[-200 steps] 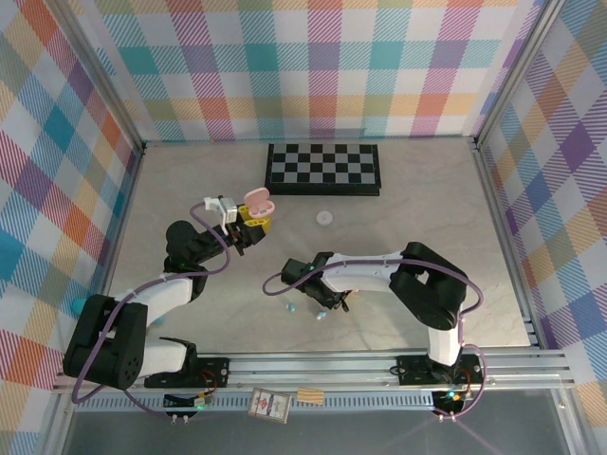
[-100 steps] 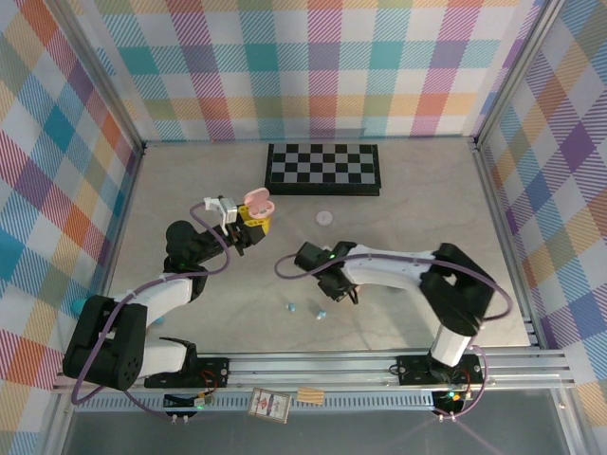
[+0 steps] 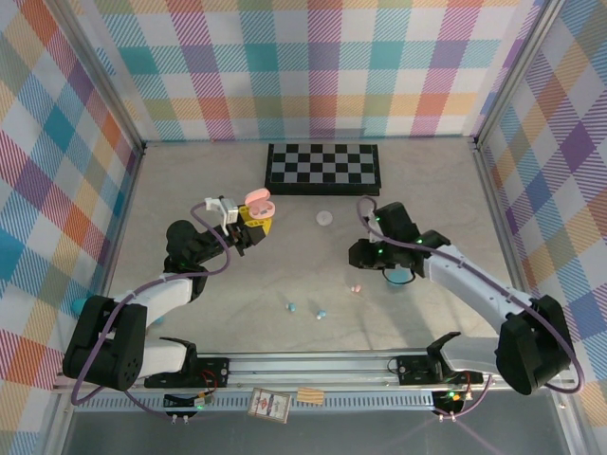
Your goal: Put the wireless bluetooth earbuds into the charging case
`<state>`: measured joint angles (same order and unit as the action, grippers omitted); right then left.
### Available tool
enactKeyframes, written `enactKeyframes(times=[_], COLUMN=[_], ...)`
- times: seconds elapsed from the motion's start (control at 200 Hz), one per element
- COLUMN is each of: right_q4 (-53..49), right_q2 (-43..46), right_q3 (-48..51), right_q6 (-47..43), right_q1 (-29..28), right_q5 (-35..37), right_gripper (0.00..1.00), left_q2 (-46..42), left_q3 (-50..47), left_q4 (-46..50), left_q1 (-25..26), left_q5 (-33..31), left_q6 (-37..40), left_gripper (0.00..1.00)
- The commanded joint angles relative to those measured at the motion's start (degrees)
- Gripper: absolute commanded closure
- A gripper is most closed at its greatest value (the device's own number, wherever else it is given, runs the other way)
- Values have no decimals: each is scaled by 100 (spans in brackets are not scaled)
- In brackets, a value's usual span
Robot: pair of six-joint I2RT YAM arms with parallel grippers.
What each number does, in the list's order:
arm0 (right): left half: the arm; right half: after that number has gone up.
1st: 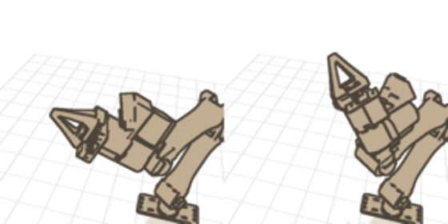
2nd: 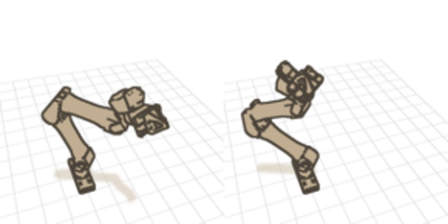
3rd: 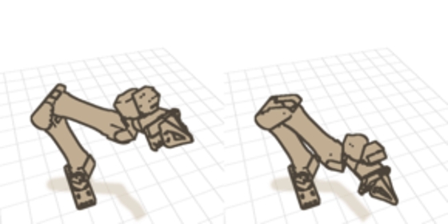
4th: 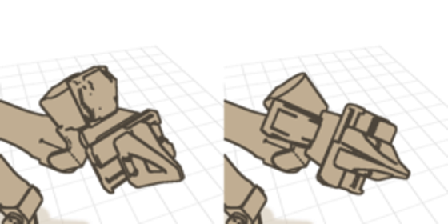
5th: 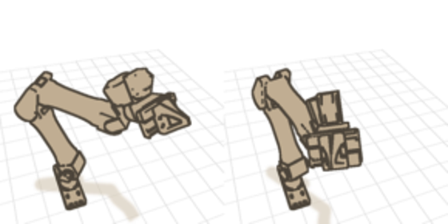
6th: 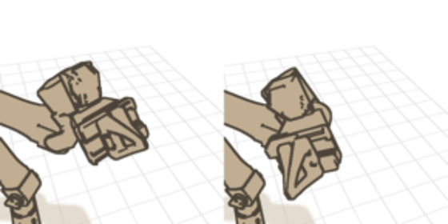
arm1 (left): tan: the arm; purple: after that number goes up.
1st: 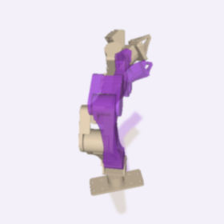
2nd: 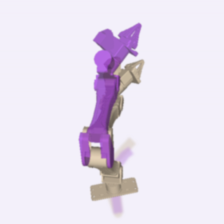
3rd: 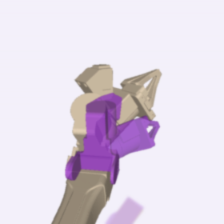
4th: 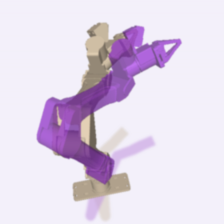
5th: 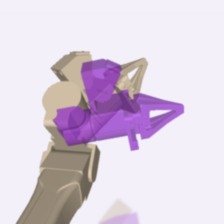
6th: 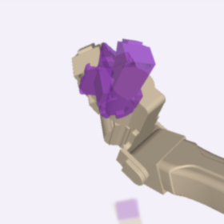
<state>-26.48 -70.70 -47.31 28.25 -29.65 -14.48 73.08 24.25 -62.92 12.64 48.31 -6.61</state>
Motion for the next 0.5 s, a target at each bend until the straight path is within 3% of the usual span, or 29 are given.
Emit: enactKeyframes(times=[0.0, 0.28, 0.495], right_q4=[565, 1485, 2099], right_q2=[214, 339, 219], right_q3=[138, 572, 808], right_q6=[590, 1672, 2438], right_q1=[329, 1147, 1408], right_q5=[-1538, -2992, -3496], right_gripper=[80, 81, 82], left_q2=[-151, -360, -412], left_q3=[146, 202, 244], left_q4=[-94, 615, 876], left_q1=[123, 527, 937], left_q5=[-28, -145, -294], left_q6=[115, 579, 784], left_gripper=[71, 71, 71])
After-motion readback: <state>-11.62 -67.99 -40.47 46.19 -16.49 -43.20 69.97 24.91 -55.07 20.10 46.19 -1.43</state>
